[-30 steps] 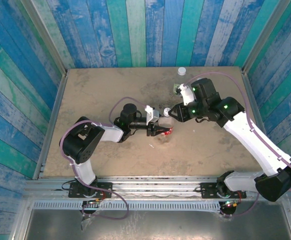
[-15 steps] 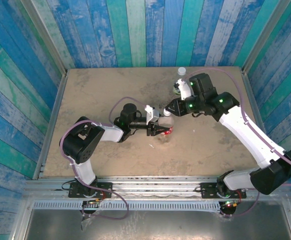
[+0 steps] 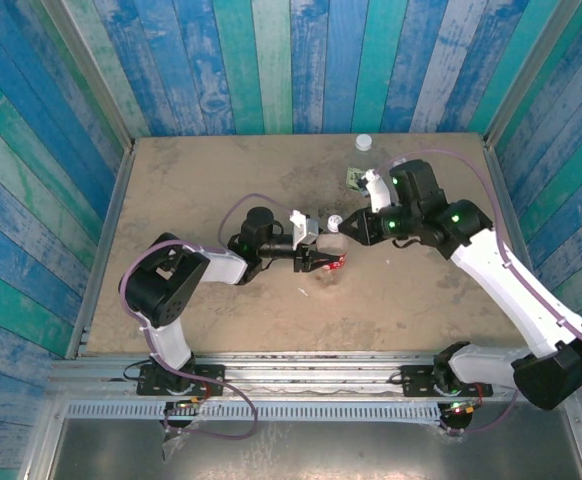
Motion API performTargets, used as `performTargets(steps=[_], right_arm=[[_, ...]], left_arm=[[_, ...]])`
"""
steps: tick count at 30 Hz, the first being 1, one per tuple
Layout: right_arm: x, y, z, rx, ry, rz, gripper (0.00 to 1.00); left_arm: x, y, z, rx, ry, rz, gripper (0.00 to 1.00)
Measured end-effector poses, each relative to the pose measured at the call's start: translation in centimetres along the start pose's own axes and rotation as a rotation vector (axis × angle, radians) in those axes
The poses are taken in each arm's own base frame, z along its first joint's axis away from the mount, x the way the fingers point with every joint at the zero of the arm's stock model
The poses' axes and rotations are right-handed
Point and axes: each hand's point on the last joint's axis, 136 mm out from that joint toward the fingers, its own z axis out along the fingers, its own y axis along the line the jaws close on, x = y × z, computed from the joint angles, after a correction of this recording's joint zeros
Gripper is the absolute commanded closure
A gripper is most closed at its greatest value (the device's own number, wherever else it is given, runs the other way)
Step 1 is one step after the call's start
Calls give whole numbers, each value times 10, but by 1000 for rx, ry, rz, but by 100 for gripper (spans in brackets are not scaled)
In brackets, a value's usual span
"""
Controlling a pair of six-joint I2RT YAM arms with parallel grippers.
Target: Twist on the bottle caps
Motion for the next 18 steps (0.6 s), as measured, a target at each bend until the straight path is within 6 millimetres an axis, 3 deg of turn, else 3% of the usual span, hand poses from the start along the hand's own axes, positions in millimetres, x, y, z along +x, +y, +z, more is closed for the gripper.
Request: performTargets(steps=[2, 7, 12, 18], right_arm=[[6, 1, -3, -6, -1, 6, 76], [2, 0, -11, 16, -41, 11, 54], [-10, -4, -8, 27, -73, 13, 57], [-31, -7, 12, 18, -59, 6, 66]], left_arm=[[0, 0, 0, 0, 0, -2, 43], [0, 0, 0, 0, -1, -6, 43], [0, 0, 0, 0, -1, -6, 43], [0, 0, 0, 0, -1, -6, 43]])
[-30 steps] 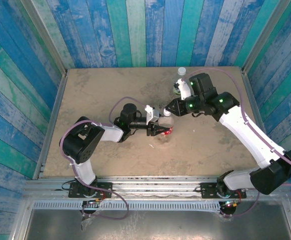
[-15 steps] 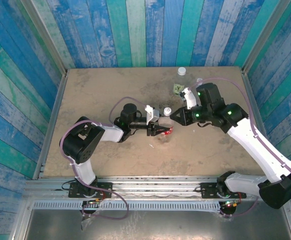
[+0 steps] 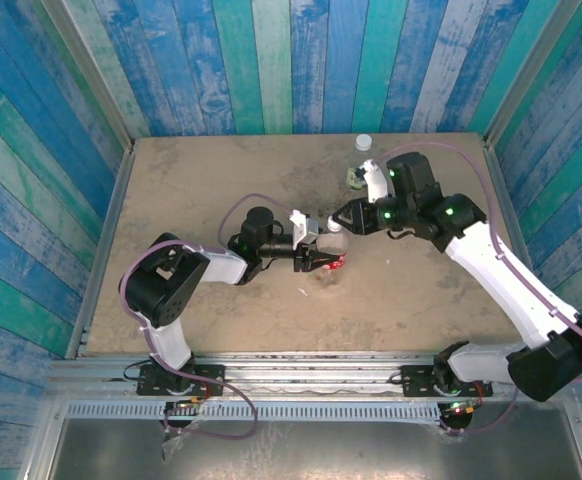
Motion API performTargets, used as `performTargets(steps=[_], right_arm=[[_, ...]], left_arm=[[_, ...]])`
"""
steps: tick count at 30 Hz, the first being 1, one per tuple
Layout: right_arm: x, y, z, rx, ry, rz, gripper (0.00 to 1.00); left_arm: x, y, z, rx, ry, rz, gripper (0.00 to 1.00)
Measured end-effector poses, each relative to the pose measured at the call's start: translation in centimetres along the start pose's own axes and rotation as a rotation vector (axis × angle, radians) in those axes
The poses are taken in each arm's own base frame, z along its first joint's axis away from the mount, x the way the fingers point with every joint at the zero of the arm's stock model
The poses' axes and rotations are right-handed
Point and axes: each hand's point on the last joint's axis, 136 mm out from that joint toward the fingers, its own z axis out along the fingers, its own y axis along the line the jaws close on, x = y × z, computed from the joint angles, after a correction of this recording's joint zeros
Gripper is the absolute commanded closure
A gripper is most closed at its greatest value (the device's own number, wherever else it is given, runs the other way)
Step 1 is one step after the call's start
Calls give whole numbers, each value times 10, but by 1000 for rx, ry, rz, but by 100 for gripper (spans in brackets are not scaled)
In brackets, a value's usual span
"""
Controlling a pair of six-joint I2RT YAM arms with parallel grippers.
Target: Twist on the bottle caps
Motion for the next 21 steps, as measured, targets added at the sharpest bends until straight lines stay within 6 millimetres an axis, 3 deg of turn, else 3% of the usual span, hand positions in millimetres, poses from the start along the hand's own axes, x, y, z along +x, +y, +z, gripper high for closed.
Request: performTargets(steps=[6, 13, 17, 21], right_arm=[[3, 4, 4, -33, 20, -10, 74], [30, 13, -17, -94, 5, -14, 76], [40, 21, -30, -125, -12, -27, 67], [34, 18, -37, -99, -56, -30, 56]], left_arm=[[0, 0, 0, 1, 0, 3, 43], [0, 0, 0, -1, 1, 0, 43], [0, 0, 0, -1, 1, -2, 43], [0, 0, 0, -1, 1, -2, 43]])
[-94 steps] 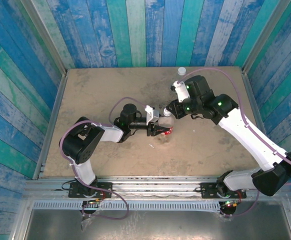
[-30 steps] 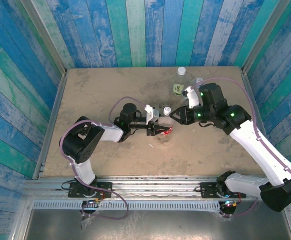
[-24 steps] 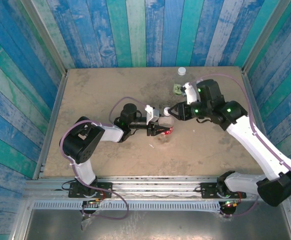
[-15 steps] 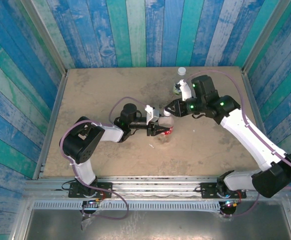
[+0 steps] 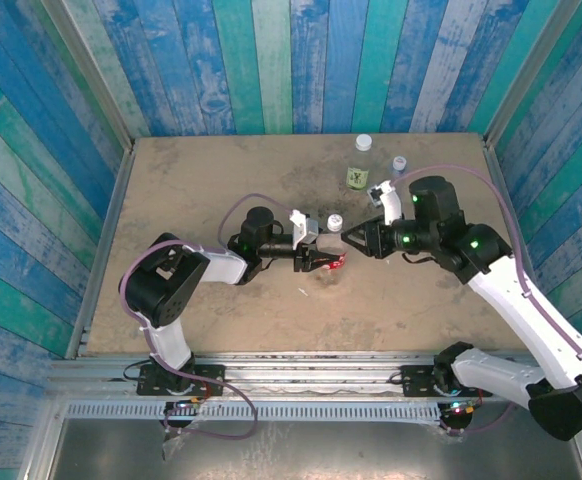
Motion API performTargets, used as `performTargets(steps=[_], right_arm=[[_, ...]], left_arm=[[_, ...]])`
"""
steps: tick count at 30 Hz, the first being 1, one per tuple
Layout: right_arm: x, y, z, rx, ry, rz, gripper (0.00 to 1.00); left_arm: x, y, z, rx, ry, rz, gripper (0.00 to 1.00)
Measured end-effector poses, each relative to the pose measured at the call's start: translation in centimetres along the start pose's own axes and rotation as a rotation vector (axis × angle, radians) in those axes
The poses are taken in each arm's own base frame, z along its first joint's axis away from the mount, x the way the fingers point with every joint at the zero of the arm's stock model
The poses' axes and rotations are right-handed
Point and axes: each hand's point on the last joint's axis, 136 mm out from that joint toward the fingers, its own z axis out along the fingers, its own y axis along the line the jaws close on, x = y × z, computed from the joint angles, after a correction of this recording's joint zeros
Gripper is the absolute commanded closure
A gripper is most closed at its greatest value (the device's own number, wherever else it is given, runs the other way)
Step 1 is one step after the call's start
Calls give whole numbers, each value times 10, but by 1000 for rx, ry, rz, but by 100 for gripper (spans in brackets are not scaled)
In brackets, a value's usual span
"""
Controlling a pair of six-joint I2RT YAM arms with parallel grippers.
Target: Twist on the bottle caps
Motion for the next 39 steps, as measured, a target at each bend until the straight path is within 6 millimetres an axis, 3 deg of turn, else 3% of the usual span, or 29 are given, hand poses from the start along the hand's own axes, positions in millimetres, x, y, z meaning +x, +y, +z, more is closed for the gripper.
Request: performTargets(steps=[4, 8, 14, 23, 32, 36, 39], right_arm=[[-14, -7, 7, 27, -9, -1, 56], [-27, -17, 26, 41, 17, -5, 61], [-33, -25, 43, 44, 59, -22, 71], [-29, -20, 41, 7, 80, -47, 75], [-4, -8, 24, -21, 82, -60, 75], [6, 10, 19, -80, 92, -87, 69], [2, 10, 15, -73, 73, -95, 58]], left_arm=[[0, 0, 0, 0, 1, -2, 43], [1, 1, 0, -2, 4, -5, 43], [1, 1, 1, -3, 8, -9, 43], [0, 0, 1, 6, 7, 0, 44], [1, -2, 1, 14, 7, 6, 44], [1, 0, 1, 5, 8, -4, 44], [1, 0, 1, 3, 8, -7, 44]])
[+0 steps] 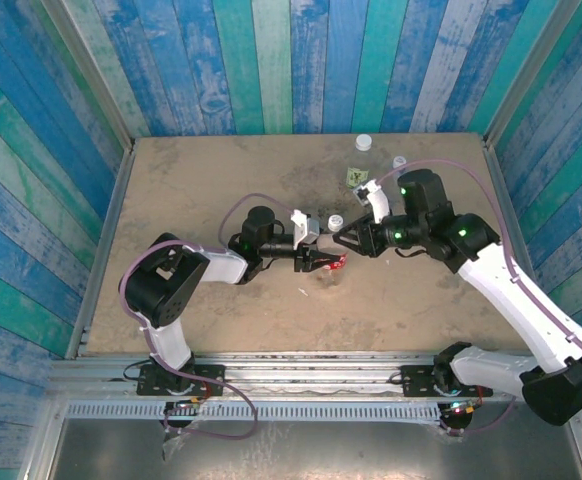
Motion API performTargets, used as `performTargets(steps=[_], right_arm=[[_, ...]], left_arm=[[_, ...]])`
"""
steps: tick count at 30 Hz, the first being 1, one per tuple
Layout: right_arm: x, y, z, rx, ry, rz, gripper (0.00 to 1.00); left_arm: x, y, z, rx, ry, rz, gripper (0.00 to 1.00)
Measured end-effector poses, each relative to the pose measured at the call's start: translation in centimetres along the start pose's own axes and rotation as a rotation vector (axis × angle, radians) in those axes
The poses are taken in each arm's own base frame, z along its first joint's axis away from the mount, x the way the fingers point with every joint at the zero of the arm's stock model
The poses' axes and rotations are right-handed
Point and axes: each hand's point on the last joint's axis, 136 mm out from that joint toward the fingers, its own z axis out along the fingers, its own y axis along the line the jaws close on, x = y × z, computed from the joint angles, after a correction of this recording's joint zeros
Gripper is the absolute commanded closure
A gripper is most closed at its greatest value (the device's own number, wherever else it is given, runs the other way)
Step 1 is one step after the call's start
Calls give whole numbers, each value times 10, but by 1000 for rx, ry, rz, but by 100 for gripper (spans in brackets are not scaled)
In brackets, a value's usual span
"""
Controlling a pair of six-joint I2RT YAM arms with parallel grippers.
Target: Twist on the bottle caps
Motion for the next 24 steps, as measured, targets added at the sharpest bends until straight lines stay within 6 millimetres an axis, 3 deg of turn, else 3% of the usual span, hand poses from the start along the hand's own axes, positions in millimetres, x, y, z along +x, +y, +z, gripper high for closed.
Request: performTargets(steps=[2, 6, 15, 18, 24], right_arm=[[-2, -6, -2, 22, -11, 5, 52], [-9, -23, 0, 64, -18, 31, 51], [-22, -37, 25, 56, 30, 50, 62], [-23, -35, 26, 43, 35, 42, 70], [-20, -34, 24, 35, 35, 42, 70]], left_arm=[[0, 0, 0, 0, 1, -1, 44], [0, 0, 0, 0, 2, -1, 44], [0, 0, 0, 0, 2, -2, 44], [1, 0, 0, 1, 2, -2, 44], [0, -1, 0, 5, 1, 7, 44]])
